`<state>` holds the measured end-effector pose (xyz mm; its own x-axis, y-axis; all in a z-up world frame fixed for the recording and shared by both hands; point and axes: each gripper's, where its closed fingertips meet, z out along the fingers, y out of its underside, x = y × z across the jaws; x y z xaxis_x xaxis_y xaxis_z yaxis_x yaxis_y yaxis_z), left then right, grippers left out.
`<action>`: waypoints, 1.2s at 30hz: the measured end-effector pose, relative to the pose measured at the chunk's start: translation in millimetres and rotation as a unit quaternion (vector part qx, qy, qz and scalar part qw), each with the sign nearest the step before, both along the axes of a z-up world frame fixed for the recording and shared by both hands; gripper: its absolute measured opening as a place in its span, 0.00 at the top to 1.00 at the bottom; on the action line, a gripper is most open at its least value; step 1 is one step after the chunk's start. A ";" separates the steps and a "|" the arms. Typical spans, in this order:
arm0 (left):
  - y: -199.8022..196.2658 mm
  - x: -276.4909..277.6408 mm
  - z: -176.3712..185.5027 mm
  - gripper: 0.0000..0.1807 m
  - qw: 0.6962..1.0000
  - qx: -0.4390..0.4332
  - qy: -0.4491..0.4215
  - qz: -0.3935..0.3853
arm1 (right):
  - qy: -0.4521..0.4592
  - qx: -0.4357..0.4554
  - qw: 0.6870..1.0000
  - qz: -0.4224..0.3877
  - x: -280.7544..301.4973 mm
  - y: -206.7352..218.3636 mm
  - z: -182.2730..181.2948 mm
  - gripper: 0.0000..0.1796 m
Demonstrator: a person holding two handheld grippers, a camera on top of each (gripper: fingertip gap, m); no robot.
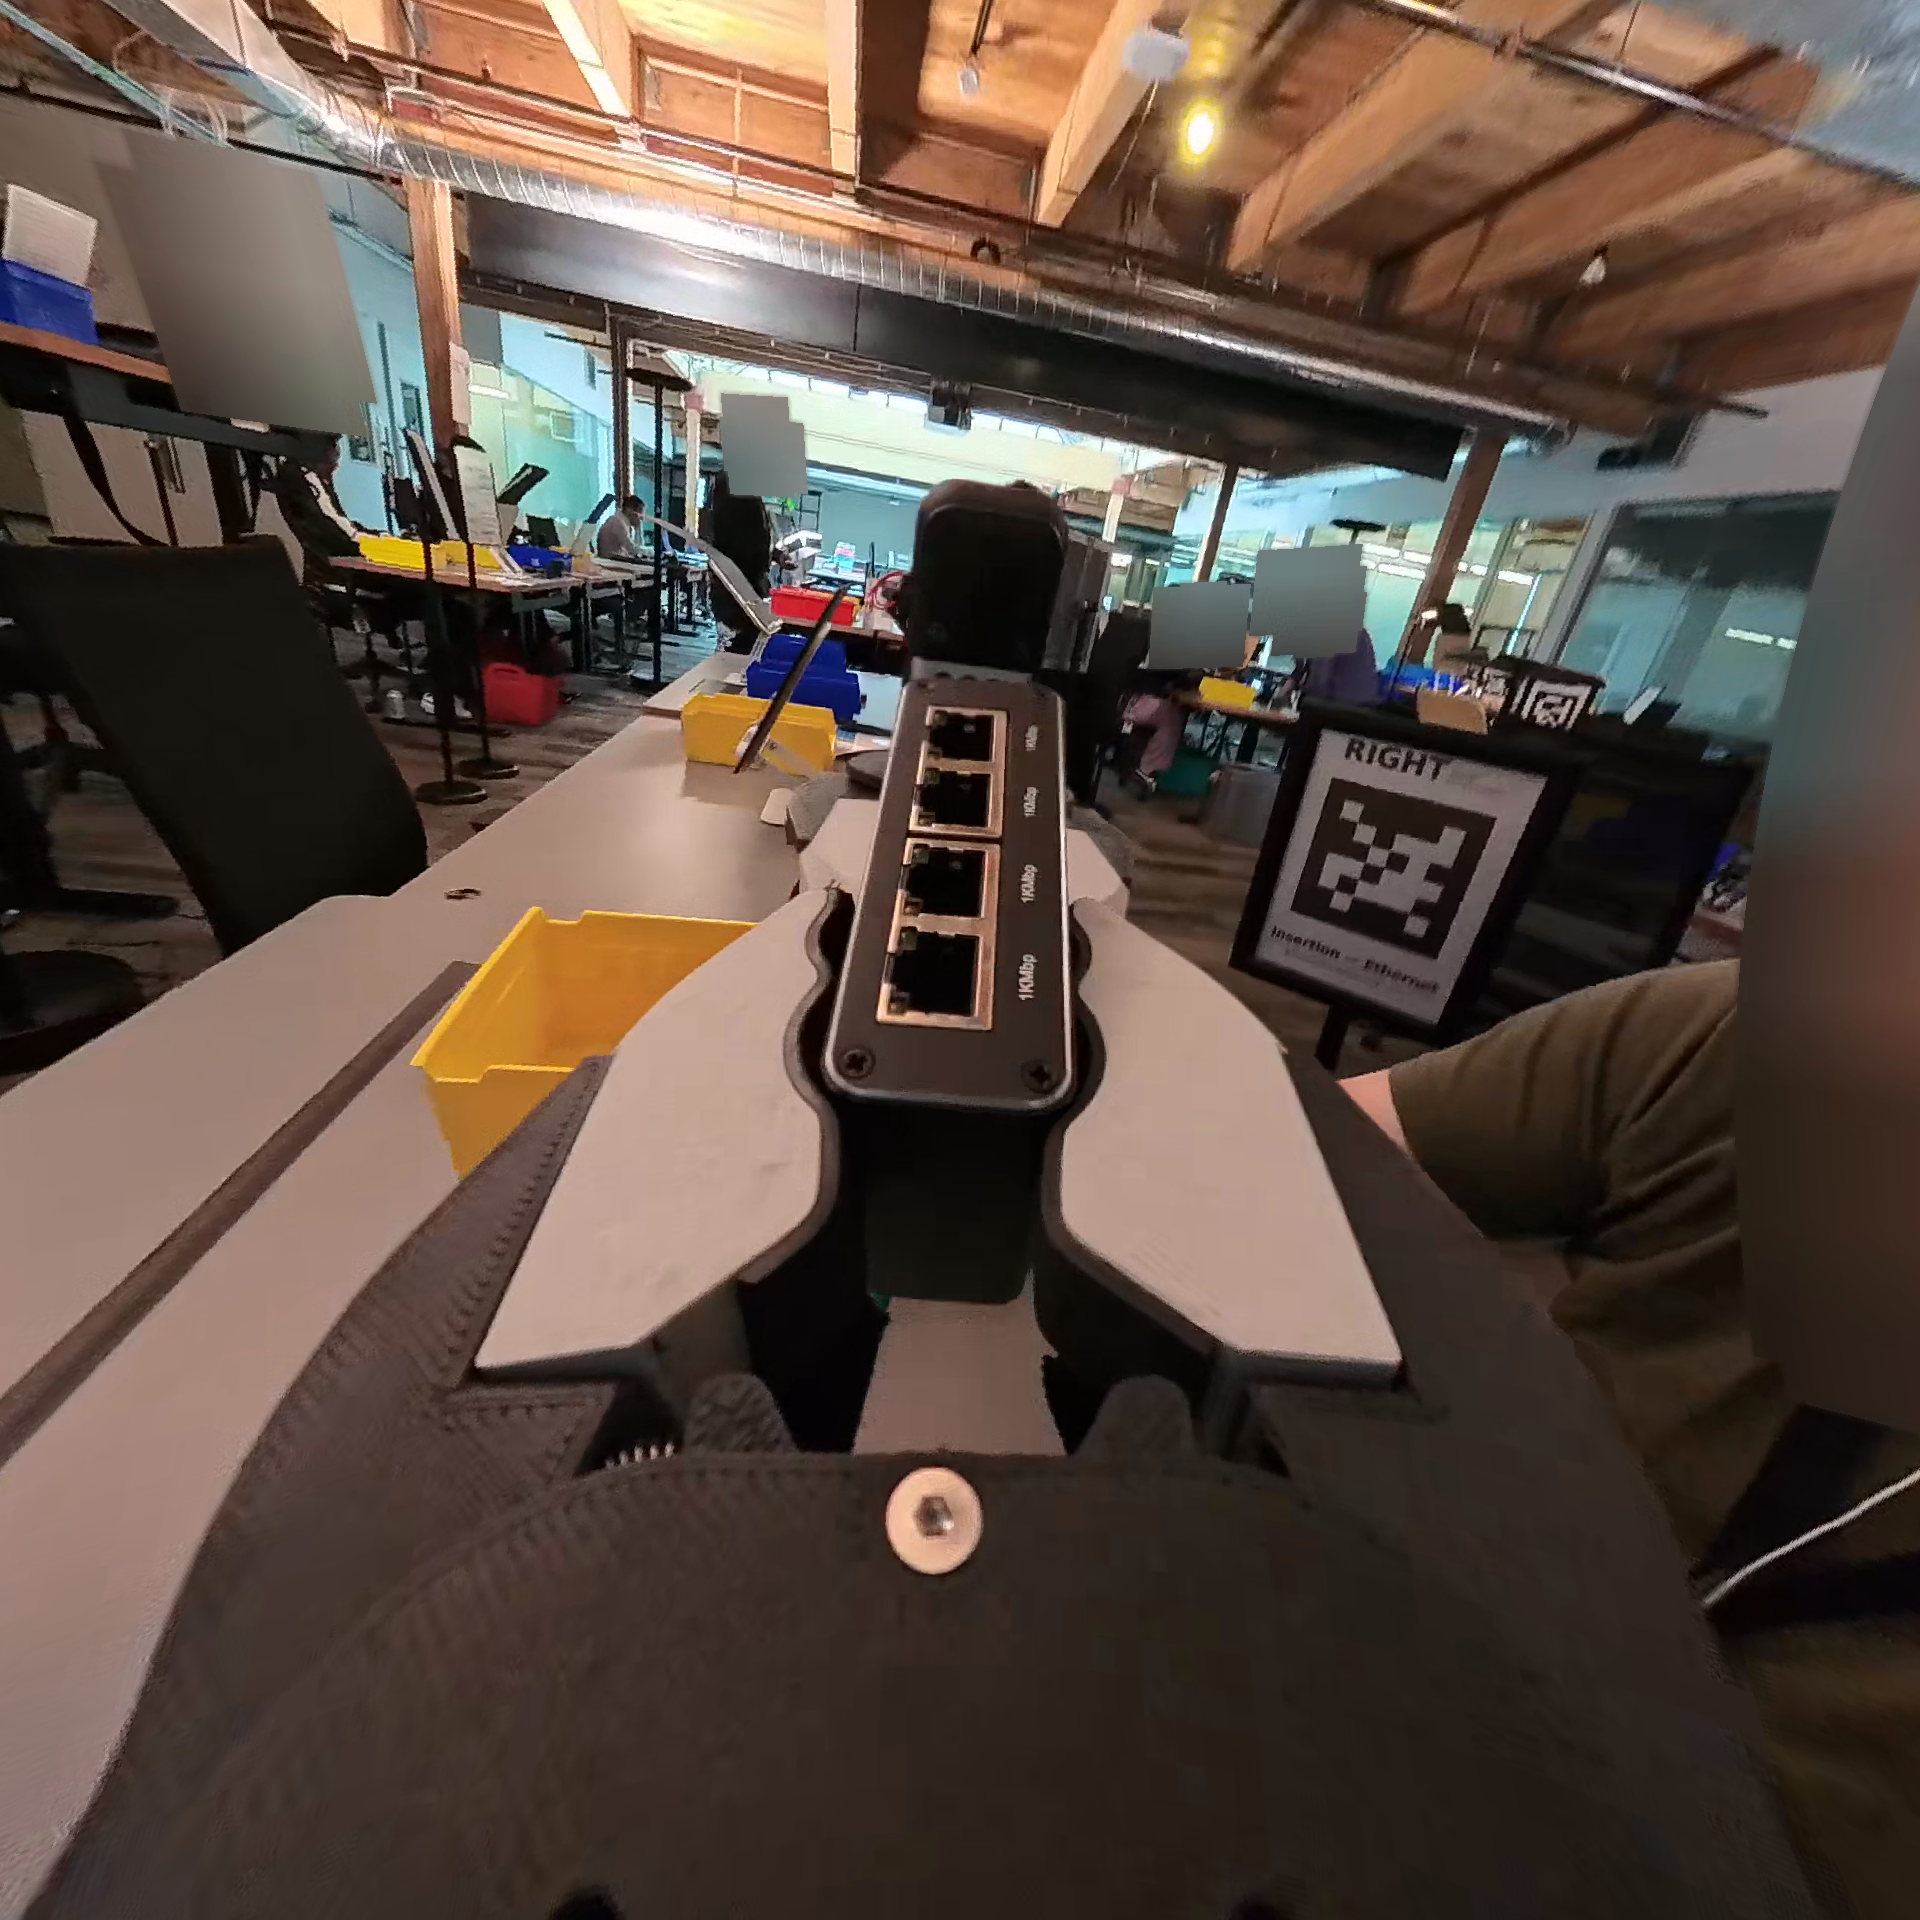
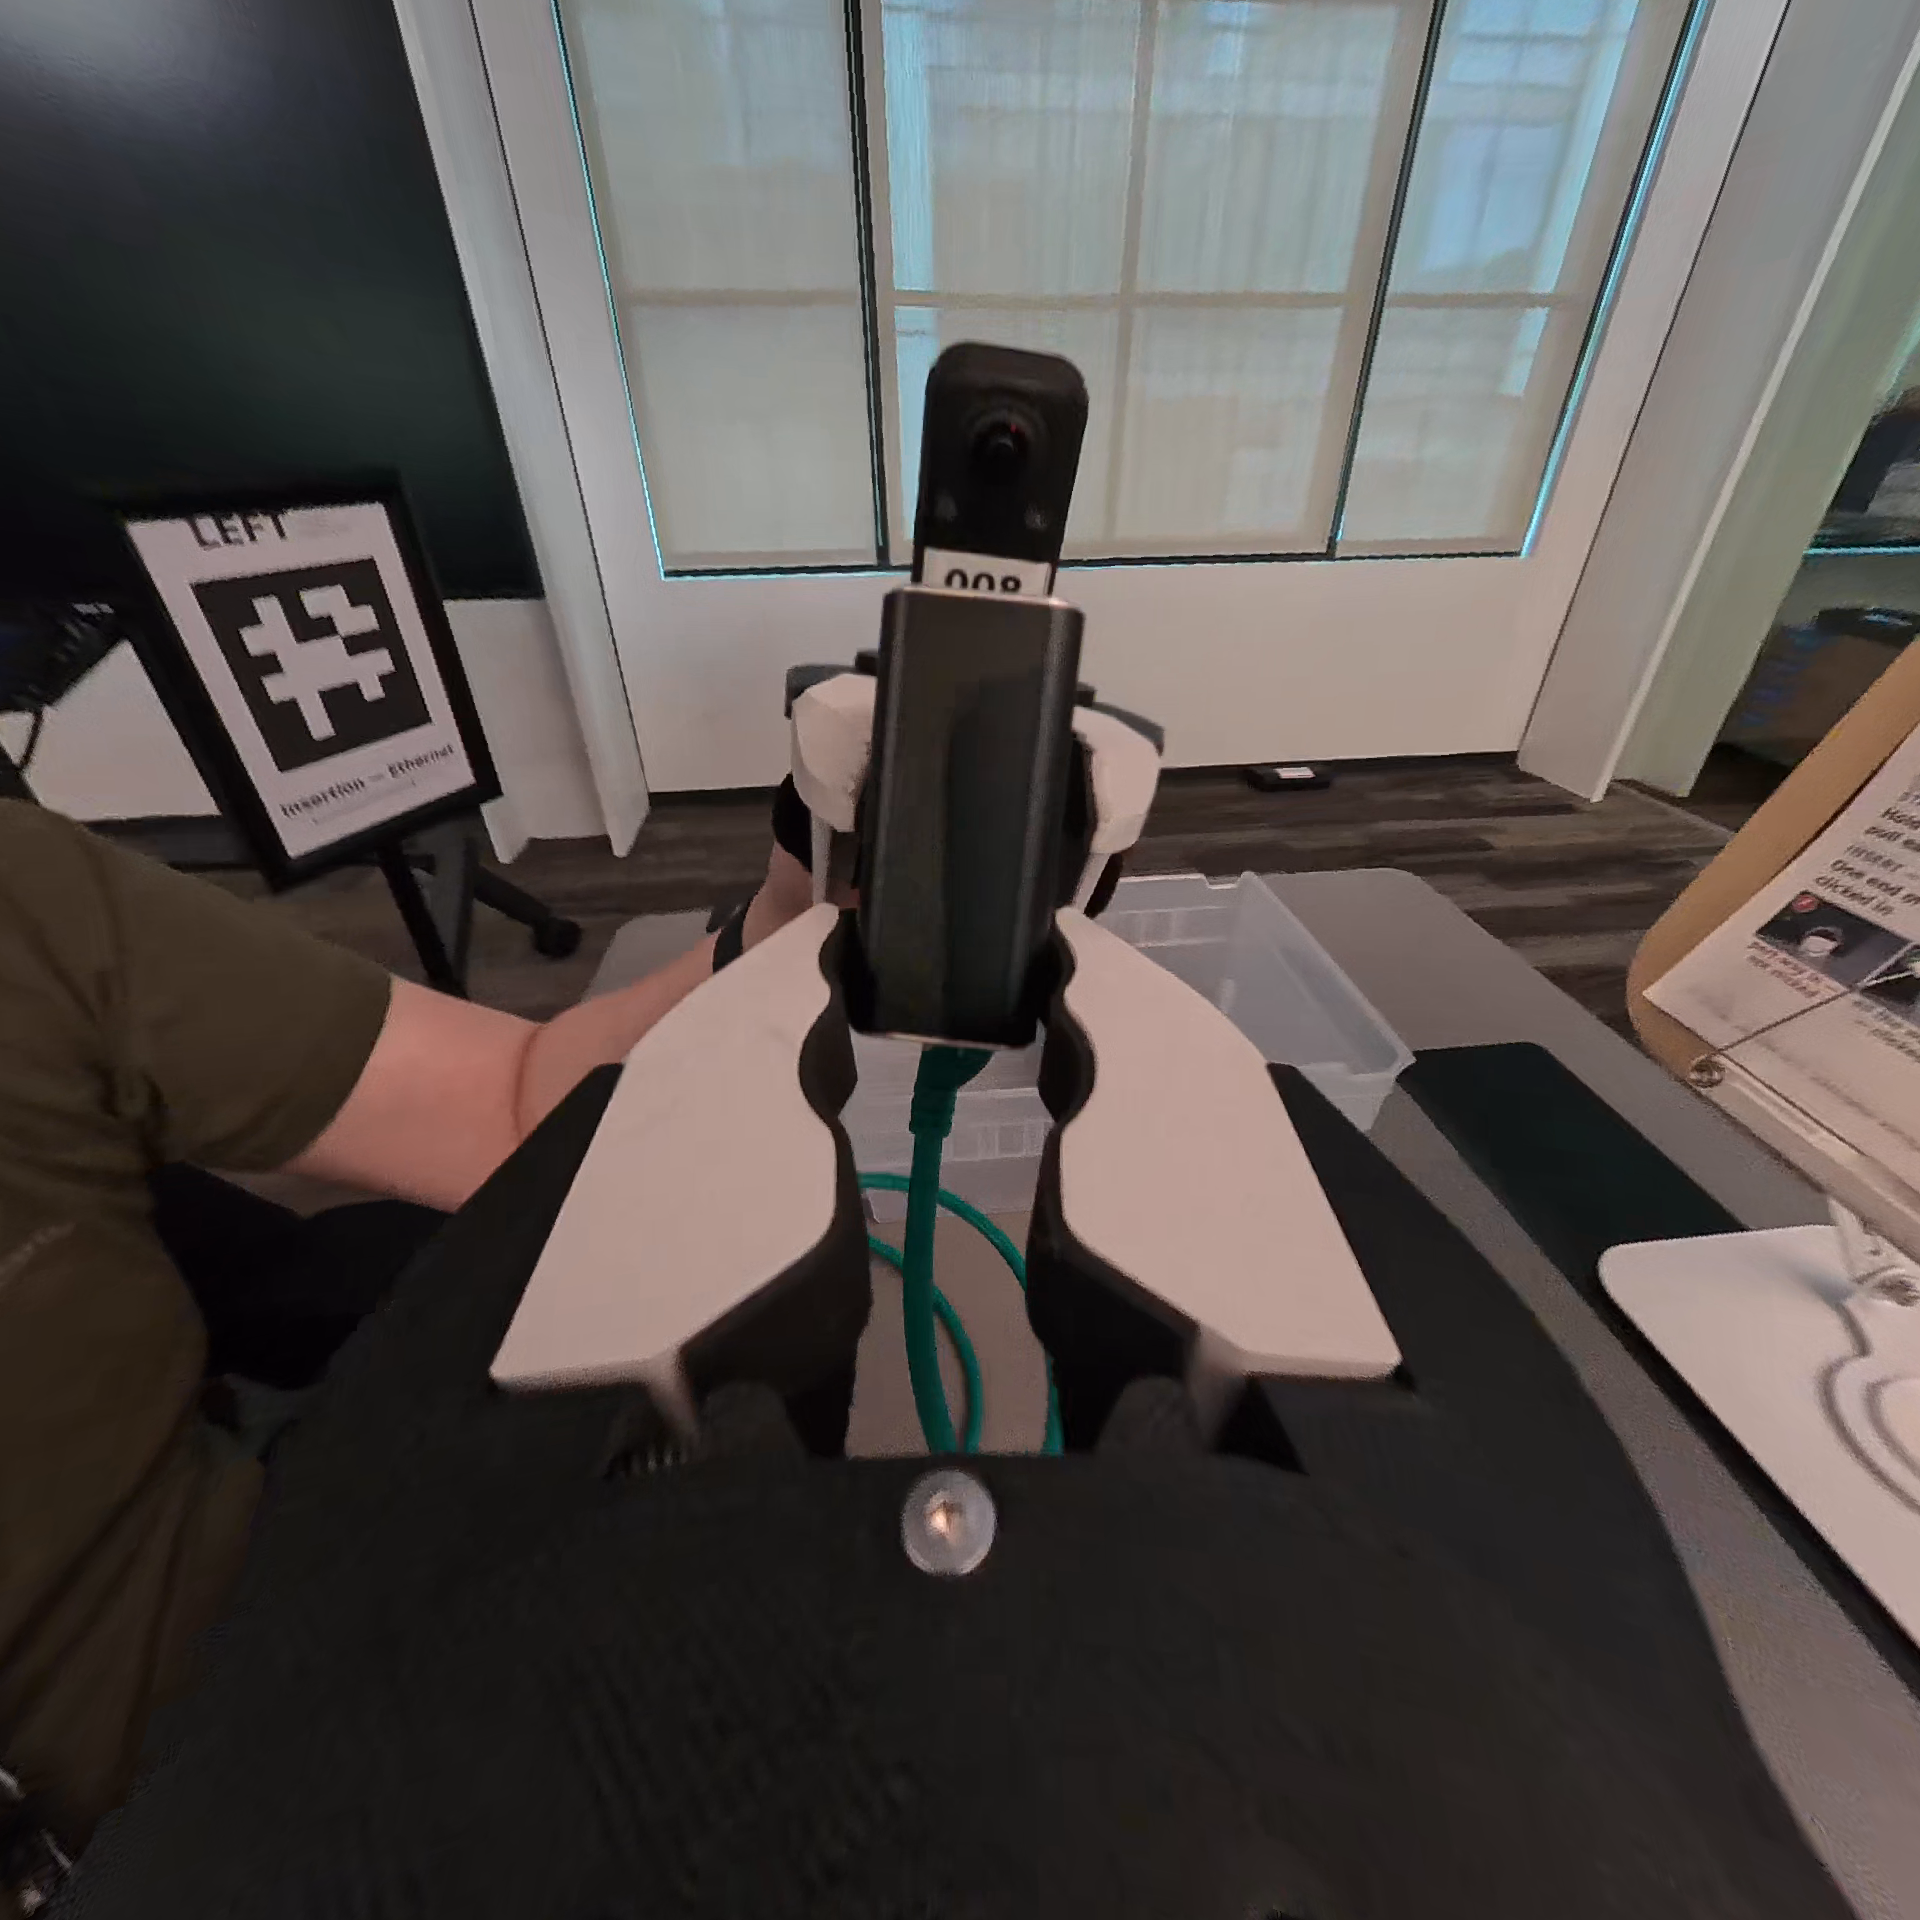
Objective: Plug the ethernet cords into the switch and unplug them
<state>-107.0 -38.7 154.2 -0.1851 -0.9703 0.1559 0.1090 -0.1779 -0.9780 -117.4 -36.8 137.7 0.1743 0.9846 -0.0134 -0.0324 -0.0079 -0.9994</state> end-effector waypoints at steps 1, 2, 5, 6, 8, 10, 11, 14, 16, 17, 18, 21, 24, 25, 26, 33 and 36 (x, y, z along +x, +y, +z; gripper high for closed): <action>3.2 -0.6 -0.2 0.79 1.000 -0.014 0.000 0.002 | 0.009 -0.010 1.000 0.000 -0.3 2.5 1.3 0.82; 6.1 -0.8 -0.9 0.79 0.999 -0.032 0.001 0.003 | 0.020 -0.019 1.000 -0.001 -0.3 4.9 1.2 0.82; 12.6 1.2 -8.7 0.79 0.998 -0.052 0.018 0.010 | 0.045 -0.039 0.998 0.004 1.4 10.5 -6.6 0.82; 13.4 2.5 -12.1 0.79 0.998 -0.047 0.028 0.013 | 0.051 -0.034 0.998 0.009 2.6 11.6 -9.5 0.82; 12.1 4.7 -19.1 0.80 0.998 -0.021 0.053 0.020 | 0.074 -0.031 0.996 0.030 5.1 11.4 -14.4 0.82; 11.1 6.7 -28.4 0.80 0.995 0.008 0.093 0.037 | 0.086 -0.017 0.995 0.052 7.0 10.5 -22.1 0.82; 11.0 7.6 -33.3 0.80 0.992 0.023 0.114 0.048 | 0.093 -0.014 0.994 0.064 7.3 10.2 -27.0 0.82; 11.1 9.6 -47.0 0.80 0.980 0.061 0.173 0.082 | 0.129 -0.012 0.986 0.101 8.5 9.8 -39.4 0.82; 12.1 11.4 -56.1 0.80 0.970 0.079 0.208 0.101 | 0.149 -0.013 0.981 0.120 10.2 10.1 -47.2 0.82; 12.0 12.7 -58.9 0.80 0.967 0.082 0.218 0.106 | 0.160 -0.015 0.979 0.128 11.4 9.9 -49.9 0.82; 11.8 13.9 -61.2 0.80 0.964 0.083 0.226 0.110 | 0.170 -0.011 0.976 0.133 12.5 9.6 -52.0 0.82; 12.1 16.1 -66.1 0.80 0.960 0.081 0.242 0.117 | 0.186 -0.003 0.973 0.137 15.0 9.3 -56.2 0.82; 12.4 17.0 -68.3 0.80 0.959 0.078 0.246 0.118 | 0.190 0.002 0.972 0.136 16.2 9.5 -58.0 0.82; 12.5 16.9 -68.0 0.80 0.960 0.076 0.244 0.116 | 0.192 0.001 0.972 0.135 16.5 9.6 -57.3 0.82; 12.9 16.2 -67.8 0.80 0.961 0.072 0.243 0.115 | 0.191 0.001 0.973 0.132 16.0 9.9 -56.9 0.82; 14.0 7.6 -62.9 0.80 0.969 0.045 0.225 0.095 | 0.181 -0.016 0.977 0.111 7.7 10.8 -51.3 0.82; 15.3 5.1 -64.9 0.80 0.969 0.038 0.229 0.089 | 0.155 -0.006 0.983 0.094 4.1 12.0 -54.7 0.82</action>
<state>-102.0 -23.4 89.3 0.0571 -0.9923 0.1100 -0.3167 -0.1225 -0.9406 -113.3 -24.8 83.0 -0.0249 0.9985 -0.0484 -0.3315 -0.0539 -0.9419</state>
